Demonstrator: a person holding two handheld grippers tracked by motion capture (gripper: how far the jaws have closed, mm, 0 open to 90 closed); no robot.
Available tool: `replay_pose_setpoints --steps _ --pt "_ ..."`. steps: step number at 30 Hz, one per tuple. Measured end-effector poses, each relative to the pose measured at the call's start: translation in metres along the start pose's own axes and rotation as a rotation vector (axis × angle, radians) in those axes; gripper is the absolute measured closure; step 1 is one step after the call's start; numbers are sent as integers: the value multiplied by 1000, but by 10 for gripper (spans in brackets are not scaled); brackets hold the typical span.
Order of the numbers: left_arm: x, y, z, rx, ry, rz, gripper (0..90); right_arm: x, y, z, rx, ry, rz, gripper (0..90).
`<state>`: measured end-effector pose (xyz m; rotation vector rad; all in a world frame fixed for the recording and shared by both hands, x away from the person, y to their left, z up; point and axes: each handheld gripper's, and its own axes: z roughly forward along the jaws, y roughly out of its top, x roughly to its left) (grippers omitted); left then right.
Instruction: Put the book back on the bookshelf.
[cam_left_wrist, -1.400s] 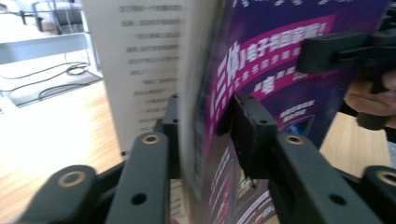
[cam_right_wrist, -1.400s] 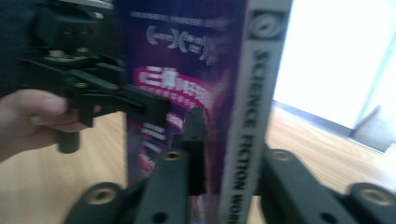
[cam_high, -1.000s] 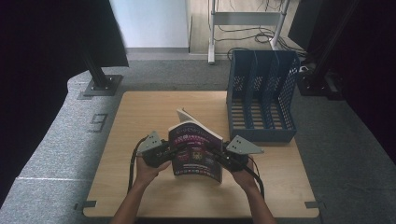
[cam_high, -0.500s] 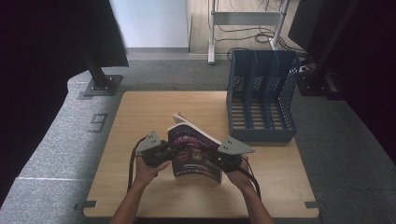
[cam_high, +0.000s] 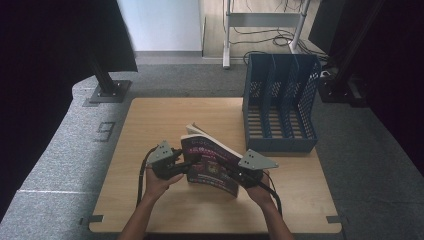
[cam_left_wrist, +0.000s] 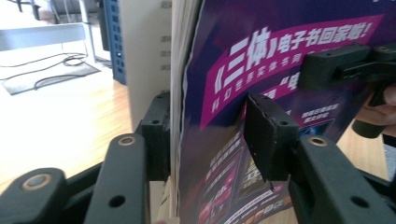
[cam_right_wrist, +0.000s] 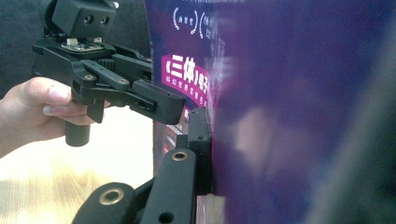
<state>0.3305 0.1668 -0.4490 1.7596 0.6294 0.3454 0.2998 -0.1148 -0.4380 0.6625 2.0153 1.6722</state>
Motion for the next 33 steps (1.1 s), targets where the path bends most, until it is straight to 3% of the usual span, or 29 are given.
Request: replay_pose_setpoints --steps 5,13,25,33 --pt "4 -4 -2 14 9 -32 526 0 -1 -1 -3 -9 23 814" --pt "4 -8 1 22 23 -43 519 3 0 0 -7 -36 53 815" --pt "0 -8 0 25 22 -31 511 -2 4 -9 -78 -56 125 817" --pt "0 -10 2 47 33 -23 506 -5 7 -17 -97 -84 127 816"
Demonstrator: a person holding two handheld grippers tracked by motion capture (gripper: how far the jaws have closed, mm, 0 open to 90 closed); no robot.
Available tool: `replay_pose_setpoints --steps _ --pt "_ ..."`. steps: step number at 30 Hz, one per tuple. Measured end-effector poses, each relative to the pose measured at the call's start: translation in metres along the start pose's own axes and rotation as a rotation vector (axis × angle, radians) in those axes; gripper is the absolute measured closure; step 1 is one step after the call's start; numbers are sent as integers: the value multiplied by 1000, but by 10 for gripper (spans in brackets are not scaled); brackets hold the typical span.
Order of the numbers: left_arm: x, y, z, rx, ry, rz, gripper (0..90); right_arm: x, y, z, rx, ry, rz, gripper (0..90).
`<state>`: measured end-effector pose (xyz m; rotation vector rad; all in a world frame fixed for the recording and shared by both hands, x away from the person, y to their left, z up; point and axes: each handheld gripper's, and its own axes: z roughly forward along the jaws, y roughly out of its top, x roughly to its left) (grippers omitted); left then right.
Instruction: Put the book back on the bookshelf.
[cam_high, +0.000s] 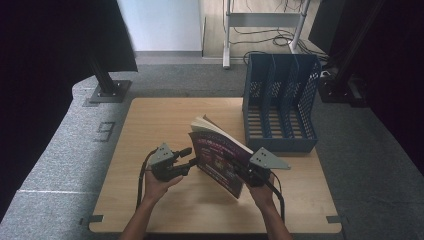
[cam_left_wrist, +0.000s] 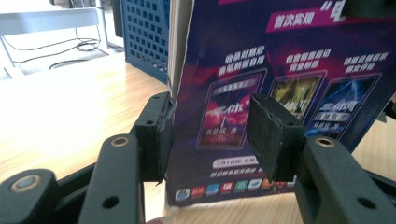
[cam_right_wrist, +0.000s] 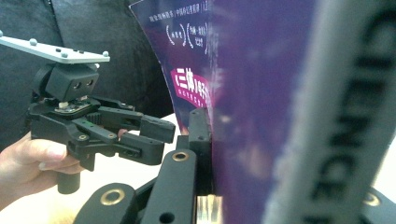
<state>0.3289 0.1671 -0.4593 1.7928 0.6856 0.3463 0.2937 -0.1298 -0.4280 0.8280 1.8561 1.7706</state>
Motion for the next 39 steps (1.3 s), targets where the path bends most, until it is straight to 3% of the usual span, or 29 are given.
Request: replay_pose_setpoints --steps 23,34,39 --pt "3 -5 3 48 20 -5 500 -6 4 -9 -31 -53 6 816" --pt "11 -9 1 67 42 -45 503 -7 8 -13 -51 -65 4 816" --pt "10 -9 1 70 41 -44 502 -7 9 -14 -59 -71 6 816"
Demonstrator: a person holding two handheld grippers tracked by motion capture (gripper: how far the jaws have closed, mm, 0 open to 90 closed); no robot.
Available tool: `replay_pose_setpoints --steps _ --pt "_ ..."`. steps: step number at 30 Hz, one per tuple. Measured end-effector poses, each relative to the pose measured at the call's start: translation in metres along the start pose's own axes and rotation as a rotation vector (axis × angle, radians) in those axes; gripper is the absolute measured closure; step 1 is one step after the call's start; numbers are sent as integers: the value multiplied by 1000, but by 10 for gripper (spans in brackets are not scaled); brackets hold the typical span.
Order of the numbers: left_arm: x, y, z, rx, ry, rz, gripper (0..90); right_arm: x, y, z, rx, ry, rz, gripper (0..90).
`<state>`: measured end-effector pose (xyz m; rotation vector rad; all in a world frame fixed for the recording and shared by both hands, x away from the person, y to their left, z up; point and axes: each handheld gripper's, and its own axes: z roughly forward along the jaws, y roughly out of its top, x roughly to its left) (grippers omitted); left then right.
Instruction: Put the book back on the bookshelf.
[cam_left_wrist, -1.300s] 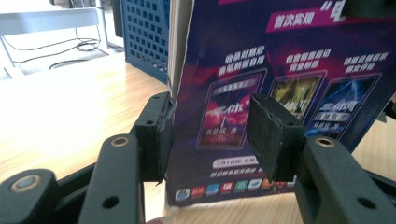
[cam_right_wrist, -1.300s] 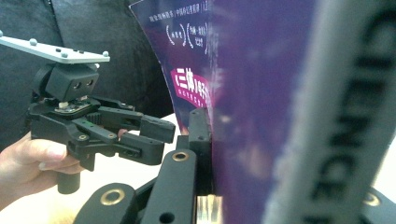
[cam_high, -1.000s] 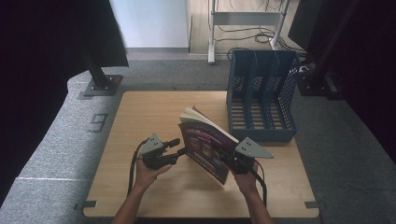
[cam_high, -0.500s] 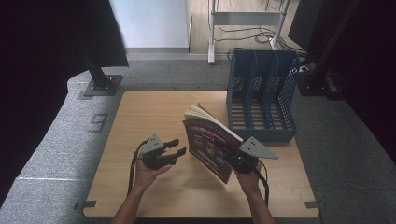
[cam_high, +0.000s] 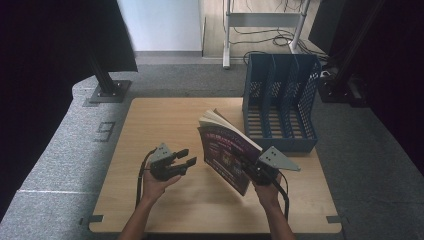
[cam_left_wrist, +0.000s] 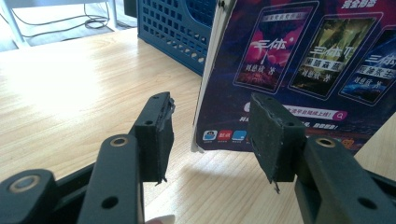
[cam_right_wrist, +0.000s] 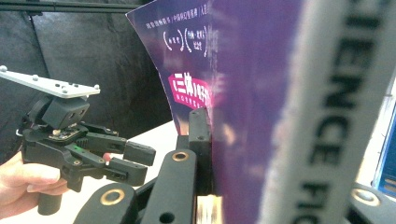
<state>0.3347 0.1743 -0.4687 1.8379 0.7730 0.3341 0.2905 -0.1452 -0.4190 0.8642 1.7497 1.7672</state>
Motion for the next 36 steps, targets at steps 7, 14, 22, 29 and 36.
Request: replay_pose_setpoints --steps 7,14,22,29,36 --pt "-3 1 0 7 -15 8 504 2 4 0 -11 -10 -4 817" --pt "-3 2 -1 9 -22 7 503 2 10 4 -14 -15 2 817" --pt "-2 2 -3 14 -28 0 500 5 21 7 -11 -34 -29 817" --pt "1 3 -9 2 -14 -11 500 0 28 10 -17 -45 -11 816" --pt "2 2 -7 11 -26 -9 501 -6 31 12 -20 -77 -6 816"
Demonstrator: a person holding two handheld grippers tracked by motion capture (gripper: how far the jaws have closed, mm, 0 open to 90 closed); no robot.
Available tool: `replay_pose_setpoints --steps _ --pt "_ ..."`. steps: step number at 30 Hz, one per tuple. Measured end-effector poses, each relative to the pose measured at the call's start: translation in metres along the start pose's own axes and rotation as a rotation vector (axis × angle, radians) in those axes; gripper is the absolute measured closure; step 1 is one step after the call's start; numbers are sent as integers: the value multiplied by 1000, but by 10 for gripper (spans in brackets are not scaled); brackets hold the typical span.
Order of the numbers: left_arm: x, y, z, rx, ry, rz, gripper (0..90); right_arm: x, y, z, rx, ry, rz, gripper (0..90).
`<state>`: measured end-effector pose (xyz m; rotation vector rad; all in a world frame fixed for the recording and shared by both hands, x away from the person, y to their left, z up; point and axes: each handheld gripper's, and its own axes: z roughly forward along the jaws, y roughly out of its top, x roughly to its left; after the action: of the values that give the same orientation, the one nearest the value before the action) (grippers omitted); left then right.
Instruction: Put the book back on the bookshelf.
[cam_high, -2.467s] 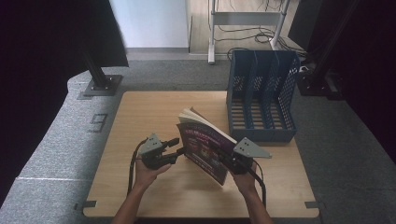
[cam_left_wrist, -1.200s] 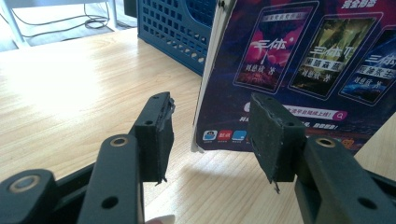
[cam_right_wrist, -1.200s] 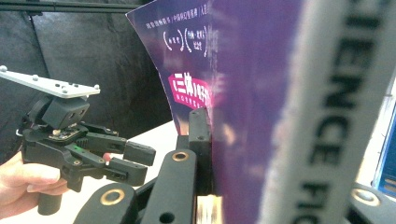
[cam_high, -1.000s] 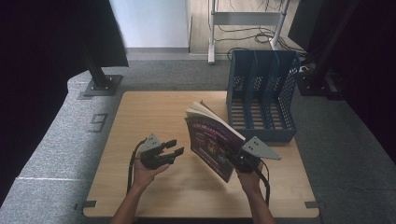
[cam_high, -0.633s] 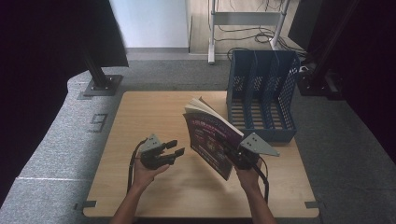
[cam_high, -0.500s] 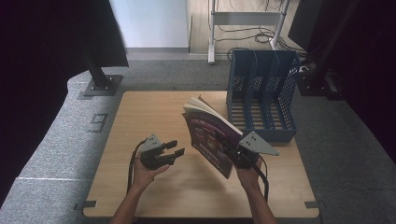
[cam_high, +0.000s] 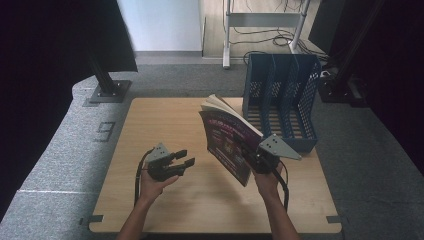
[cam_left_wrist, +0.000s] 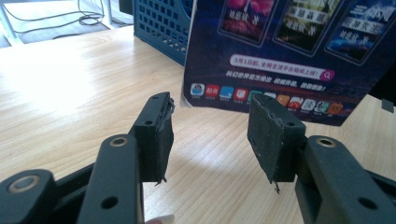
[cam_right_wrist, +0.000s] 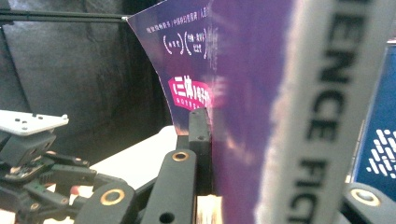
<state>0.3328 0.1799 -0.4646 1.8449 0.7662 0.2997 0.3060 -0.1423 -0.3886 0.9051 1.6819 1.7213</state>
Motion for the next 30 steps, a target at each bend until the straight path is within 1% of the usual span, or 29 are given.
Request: replay_pose_setpoints --steps 4,10,18,30 --pt "-2 -1 2 7 -2 4 501 -3 3 1 -11 -11 8 817" --pt "-1 -1 2 9 1 -1 501 -6 9 2 -21 -23 7 817" --pt "-1 -3 4 22 -8 -1 497 -10 16 1 -36 -38 7 816" --pt "0 -4 4 31 -9 -8 492 -16 20 -1 -51 -59 16 817"
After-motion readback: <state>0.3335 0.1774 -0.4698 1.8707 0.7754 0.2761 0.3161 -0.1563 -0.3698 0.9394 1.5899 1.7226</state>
